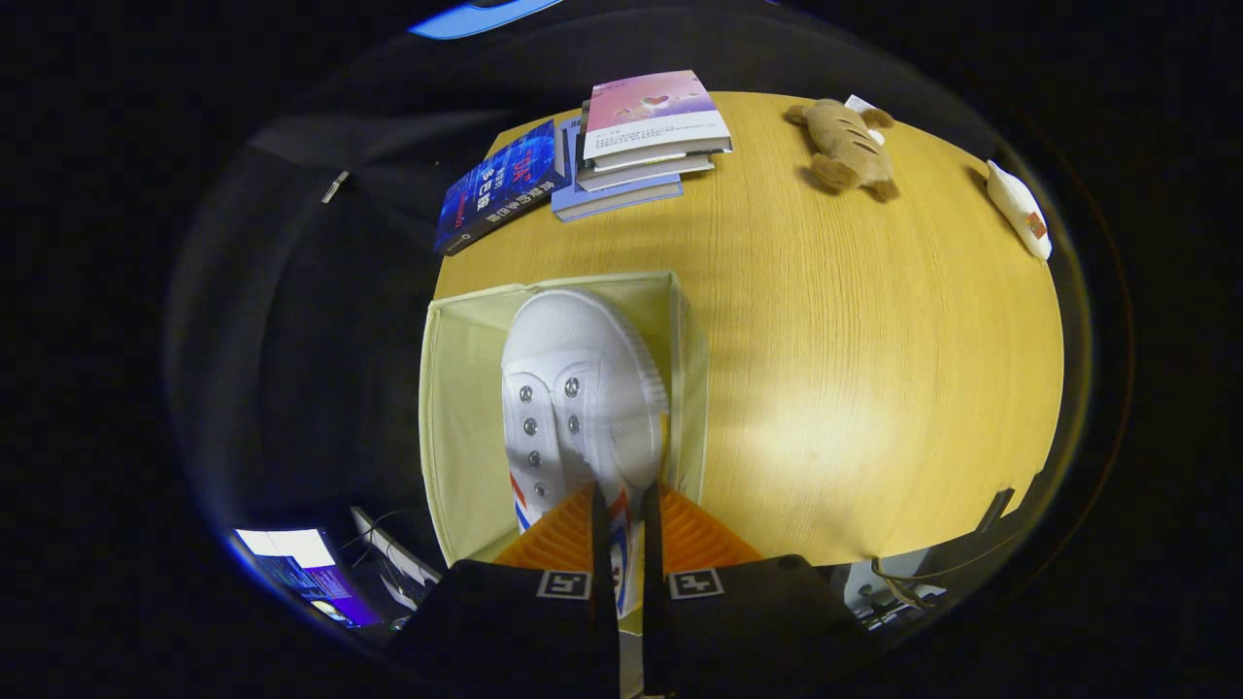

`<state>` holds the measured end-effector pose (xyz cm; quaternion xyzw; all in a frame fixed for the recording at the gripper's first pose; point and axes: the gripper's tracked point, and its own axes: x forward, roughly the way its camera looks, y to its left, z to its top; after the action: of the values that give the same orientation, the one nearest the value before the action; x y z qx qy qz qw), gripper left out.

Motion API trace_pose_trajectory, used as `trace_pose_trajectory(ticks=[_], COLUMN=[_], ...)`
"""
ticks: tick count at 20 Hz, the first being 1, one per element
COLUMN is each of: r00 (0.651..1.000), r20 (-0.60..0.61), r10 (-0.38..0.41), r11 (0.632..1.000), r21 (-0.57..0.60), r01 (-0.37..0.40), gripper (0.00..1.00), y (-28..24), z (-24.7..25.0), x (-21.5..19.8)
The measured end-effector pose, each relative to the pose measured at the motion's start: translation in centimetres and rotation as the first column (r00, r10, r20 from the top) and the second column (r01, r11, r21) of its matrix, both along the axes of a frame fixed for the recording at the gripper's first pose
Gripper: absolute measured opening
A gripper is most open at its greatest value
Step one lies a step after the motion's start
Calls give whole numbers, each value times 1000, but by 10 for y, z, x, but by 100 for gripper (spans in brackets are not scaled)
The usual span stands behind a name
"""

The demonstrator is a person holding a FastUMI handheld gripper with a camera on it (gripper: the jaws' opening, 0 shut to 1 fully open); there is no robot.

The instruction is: Open the storage box then place both shoes into the box .Put the left shoe in first, then the right shoe, with the right side of both shoes facing outward in a uniform manner.

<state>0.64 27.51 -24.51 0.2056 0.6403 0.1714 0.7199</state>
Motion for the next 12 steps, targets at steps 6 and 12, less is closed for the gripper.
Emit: trace_pose_trajectory(ticks=[6,12], r00=[1000,1000], r20=[-17,7], r10=[-11,-22], r11=[995,993], r21=[97,118], r01=[13,21], gripper=[21,78], y=[9,-4], z=[17,20], x=[-8,-10])
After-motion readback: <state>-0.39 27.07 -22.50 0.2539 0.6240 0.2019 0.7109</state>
